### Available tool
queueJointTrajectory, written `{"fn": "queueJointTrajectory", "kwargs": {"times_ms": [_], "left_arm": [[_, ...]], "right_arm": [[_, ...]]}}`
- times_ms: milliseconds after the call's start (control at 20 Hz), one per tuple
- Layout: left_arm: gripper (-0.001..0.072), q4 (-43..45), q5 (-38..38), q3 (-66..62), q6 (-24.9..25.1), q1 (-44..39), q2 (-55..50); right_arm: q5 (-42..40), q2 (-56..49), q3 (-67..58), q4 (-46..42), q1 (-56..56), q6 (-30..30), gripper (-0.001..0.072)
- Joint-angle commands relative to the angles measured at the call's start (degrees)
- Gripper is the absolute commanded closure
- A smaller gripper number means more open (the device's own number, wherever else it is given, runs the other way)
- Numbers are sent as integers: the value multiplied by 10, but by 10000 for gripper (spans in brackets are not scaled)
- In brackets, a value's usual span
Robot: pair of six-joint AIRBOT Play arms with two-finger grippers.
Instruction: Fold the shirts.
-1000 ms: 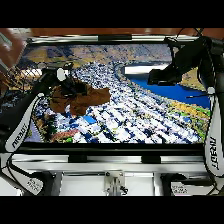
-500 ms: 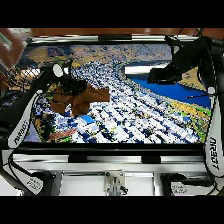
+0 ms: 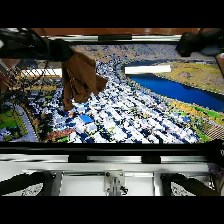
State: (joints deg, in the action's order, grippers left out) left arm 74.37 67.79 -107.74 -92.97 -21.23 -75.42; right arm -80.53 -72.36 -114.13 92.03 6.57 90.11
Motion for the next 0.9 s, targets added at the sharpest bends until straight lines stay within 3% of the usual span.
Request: {"fn": "queueJointTrajectory", "kwargs": {"times_ms": [0,300,350,450,500,700,850], "left_arm": [[672,1,7,-5,-2,-78,67],[663,2,2,5,-14,-228,-57],[588,2,4,5,-14,-243,-89],[160,2,22,5,-44,-258,-148],[-1,2,39,5,-72,-255,-169],[-13,9,141,5,-57,-187,-165],[-13,82,241,19,-27,-118,-130]], "right_arm": [[17,90,-27,-49,0,-1,120],[-40,173,-26,-48,0,-12,120],[-56,176,-26,-48,0,-12,120],[-95,174,-24,-47,0,-12,120],[-113,173,-15,-47,0,-12,120],[-185,173,70,-40,0,17,120],[-181,173,178,-43,0,44,119]]}}
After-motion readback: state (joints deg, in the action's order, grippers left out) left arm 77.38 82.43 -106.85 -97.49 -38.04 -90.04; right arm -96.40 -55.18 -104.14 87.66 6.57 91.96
